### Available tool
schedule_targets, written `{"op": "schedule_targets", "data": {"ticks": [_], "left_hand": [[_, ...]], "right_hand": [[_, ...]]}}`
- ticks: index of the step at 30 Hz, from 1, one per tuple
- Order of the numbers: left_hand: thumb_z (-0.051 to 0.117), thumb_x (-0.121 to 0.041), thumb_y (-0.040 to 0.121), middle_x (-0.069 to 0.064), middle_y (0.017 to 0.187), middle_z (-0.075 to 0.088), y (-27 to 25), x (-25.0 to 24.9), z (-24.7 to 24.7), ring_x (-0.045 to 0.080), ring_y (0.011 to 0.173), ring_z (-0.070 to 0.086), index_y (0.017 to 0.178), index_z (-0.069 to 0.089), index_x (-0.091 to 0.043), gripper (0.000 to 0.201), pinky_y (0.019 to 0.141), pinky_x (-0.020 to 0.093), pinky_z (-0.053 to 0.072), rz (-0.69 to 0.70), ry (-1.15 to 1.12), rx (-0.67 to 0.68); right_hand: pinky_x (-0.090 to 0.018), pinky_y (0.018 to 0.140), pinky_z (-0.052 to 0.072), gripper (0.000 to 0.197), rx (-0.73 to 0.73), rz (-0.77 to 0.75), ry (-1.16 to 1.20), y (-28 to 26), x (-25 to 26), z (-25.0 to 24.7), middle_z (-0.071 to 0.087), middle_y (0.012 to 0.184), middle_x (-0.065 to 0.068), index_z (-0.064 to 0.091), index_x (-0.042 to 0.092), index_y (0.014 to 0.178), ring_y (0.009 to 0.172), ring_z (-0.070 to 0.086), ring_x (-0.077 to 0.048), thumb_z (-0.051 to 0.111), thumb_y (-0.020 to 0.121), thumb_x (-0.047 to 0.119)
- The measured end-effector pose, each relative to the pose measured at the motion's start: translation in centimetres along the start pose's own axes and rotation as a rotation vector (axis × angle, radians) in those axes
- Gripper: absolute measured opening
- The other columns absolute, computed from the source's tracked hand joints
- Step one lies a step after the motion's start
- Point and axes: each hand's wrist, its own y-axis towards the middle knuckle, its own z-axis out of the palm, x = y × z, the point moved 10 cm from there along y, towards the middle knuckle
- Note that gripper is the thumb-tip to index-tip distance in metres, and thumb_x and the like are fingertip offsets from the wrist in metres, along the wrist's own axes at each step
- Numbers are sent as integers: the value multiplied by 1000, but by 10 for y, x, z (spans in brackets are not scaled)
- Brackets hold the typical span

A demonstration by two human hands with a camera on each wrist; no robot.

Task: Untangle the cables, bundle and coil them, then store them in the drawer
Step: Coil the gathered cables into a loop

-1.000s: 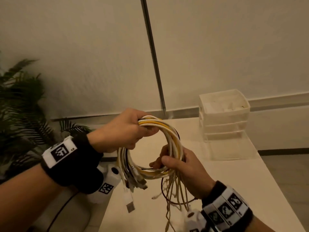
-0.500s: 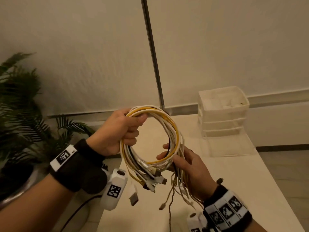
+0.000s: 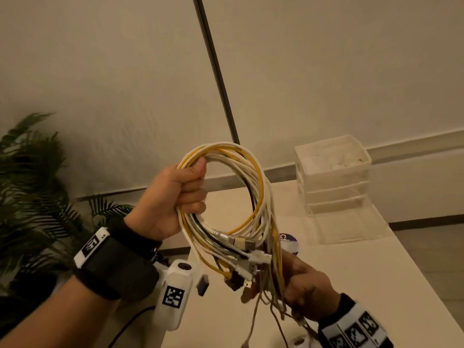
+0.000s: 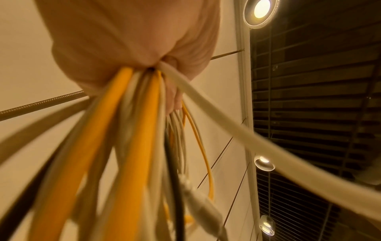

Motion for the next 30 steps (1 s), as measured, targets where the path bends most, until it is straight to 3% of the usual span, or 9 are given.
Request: {"op": "schedule_targets", "data": {"ticks": [3,8,11,14,18,20,24,26,30], "left_hand": [[46,-22,94,-11,44,29,4,-8,7,0,32,27,60,51,-19,34,30,13,26,1,16,27],[45,-21,96,-11,44,31,8,-9,16,1,32,28,60,53,-20,37,30,14,30,11,19,8],[45,-21,97,-11,44,30,11,-12,15,1,32,27,63,49,-20,34,30,15,28,35,-5,-38],[45,-22,97,-11,43,28,11,-18,17,2,32,25,65,46,-20,32,30,14,26,63,-43,-65],[46,-26,95,-10,39,27,17,-16,18,3,34,14,61,44,-20,34,31,13,21,73,-224,-92],[45,-29,96,-10,38,26,21,-8,15,4,36,11,61,39,-21,37,30,13,20,62,-331,-118],[48,-32,97,-8,37,25,25,26,-1,5,27,25,62,38,-20,39,28,14,25,27,-531,-258],[47,-34,99,-8,36,24,23,44,-8,4,27,25,62,38,-20,41,28,14,25,16,-600,-337],[50,-35,98,-9,38,26,17,80,-13,4,28,25,61,39,-22,41,27,16,27,12,-672,-460]], "right_hand": [[-45,86,49,70,-55,56,-98,-1,-8,-2,66,117,-14,49,17,135,96,65,-32,59,67,6],[-47,89,49,72,-152,105,-178,4,-13,-4,60,129,-17,40,14,140,115,58,-41,63,73,3],[-41,75,54,53,-212,218,-241,5,-23,-5,70,101,-17,50,12,132,86,67,-37,66,83,10],[-37,59,46,6,-402,224,-218,2,-29,-21,62,58,-10,70,14,90,46,57,-21,66,85,13],[-27,44,41,20,-599,-45,-89,6,-10,-24,43,44,-4,67,19,68,31,34,-15,65,81,4],[-32,47,42,9,-621,-206,-104,10,11,-17,48,46,-2,67,12,75,33,37,-15,67,71,4],[-35,68,55,49,-673,-369,-282,15,37,-12,73,81,-10,64,-6,100,74,69,-21,75,59,18],[-38,80,56,59,-682,-378,-276,13,40,-8,76,93,-7,69,4,106,90,71,-21,79,52,26],[-29,79,56,52,-592,-433,-239,16,47,3,76,97,6,76,27,97,92,71,-11,90,48,37]]}}
